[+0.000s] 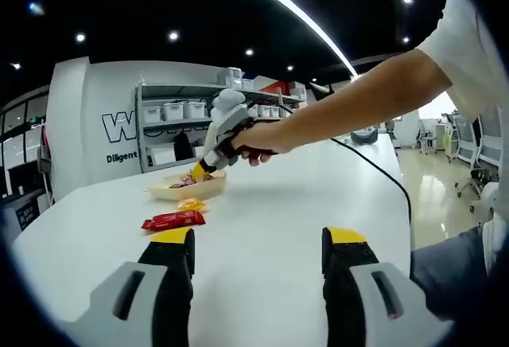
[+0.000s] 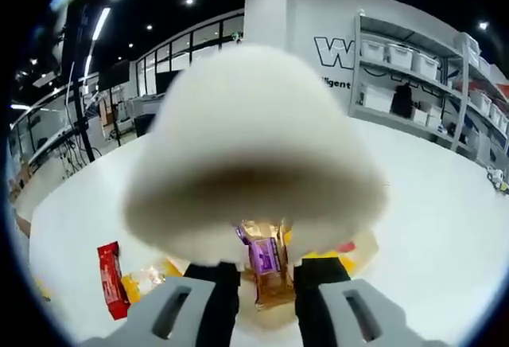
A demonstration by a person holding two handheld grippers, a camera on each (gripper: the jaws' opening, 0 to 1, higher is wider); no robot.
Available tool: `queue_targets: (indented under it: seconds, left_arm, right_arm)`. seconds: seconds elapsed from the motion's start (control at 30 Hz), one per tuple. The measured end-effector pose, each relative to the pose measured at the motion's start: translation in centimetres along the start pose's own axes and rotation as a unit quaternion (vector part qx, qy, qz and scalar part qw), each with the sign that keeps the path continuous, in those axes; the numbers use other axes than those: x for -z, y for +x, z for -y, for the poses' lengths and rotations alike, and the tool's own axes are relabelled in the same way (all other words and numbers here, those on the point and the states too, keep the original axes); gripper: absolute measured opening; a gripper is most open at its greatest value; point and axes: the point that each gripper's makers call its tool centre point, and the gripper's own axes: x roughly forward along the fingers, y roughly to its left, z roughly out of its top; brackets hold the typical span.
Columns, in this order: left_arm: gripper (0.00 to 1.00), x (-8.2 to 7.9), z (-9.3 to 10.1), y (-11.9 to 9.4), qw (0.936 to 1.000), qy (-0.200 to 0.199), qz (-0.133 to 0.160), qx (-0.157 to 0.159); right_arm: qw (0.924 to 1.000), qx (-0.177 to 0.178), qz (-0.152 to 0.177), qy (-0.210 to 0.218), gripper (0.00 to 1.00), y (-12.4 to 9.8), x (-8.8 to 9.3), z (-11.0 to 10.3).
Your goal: Place the target food into the container with the food tongs after gripping and lifting it, then release it inside without dropping or visibly crushing the food.
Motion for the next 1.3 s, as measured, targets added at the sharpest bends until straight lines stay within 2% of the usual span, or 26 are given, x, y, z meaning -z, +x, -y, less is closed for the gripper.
queue_targets:
  seconds: [0.03,0.1,0.43,0.63,0.77,1.03,1.3]
  left_arm:
    - [0.63,0.0,0.0,0.0,1.0000,0.001,0.000,0.001]
    - [0.63,0.0,0.1,0.0,1.0000,0.002,-0.001,0.000]
    - [0.63,0.0,0.0,0.1,1.0000,0.003,-0.004,-0.001]
    - [0.63,0.0,0.0,0.2,1.0000,0.003,-0.004,0.000]
    - [0.63,0.1,-0.1,0.2,1.0000,0.004,-0.003,-0.002]
    - [0.63,0.1,-0.1,0.1,1.0000,0.004,-0.004,-0.001]
    - [0.62,0.2,0.0,0.0,1.0000,0.004,-0.005,-0.001]
  right_arm:
    - [0.9998,-0.006,0.008,0.020,0.20,-0.2,-0.4,-0.1]
    - [0.9994,-0.009,0.015,0.030,0.20,-0.7,-0.7,-0.1]
    - [0.9994,-0.005,0.019,0.027,0.16,-2.5,-1.7,0.2]
    - [0.9992,-0.032,0.012,0.023,0.15,-3.7,-1.8,-2.6]
    - [0.9983,-0.052,0.013,0.025,0.15,-3.7,-2.2,-4.4]
    - [0.9961,-0.087,-0.003,-0.007,0.16,-4.1,-1.6,-8.8]
    - [0.9936,-0.109,-0.026,-0.012,0.16,-3.9,-0.2,-11.0]
